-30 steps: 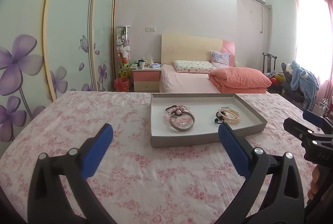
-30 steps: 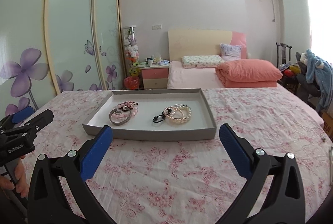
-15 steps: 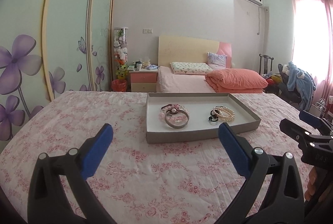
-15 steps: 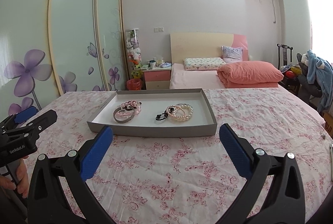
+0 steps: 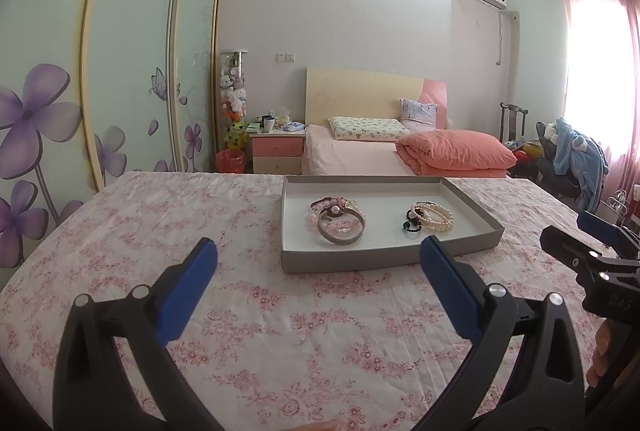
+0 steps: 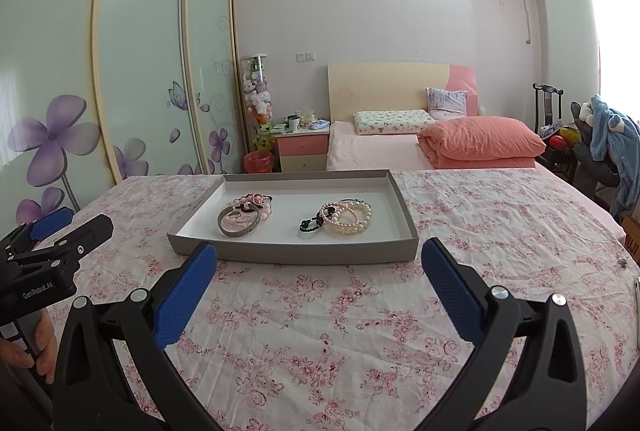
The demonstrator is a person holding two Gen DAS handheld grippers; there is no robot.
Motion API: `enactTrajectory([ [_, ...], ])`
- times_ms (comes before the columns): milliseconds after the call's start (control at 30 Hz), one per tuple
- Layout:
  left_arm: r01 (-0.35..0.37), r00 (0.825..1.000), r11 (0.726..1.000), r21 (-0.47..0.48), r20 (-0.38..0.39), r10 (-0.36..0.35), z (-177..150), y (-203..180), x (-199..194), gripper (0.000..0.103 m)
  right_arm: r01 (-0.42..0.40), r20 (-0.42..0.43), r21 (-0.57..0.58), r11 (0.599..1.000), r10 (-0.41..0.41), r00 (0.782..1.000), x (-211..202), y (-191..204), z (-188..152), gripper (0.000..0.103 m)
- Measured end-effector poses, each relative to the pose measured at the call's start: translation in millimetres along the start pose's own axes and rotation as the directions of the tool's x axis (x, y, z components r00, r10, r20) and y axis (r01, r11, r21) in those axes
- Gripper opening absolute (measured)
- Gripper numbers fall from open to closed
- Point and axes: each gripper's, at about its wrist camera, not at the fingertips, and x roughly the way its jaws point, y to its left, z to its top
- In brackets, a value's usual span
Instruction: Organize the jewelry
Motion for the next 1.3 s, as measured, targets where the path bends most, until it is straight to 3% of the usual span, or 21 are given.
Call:
enactTrajectory([
  [1300,0.005,1.000,1.000,-0.001,-0.028,-0.005,-4.4,0.0,7.9,0.099,-0.003,-0.008,0.005,1.000,0.003,1.000,3.6,0.7,-3.3,0.101],
])
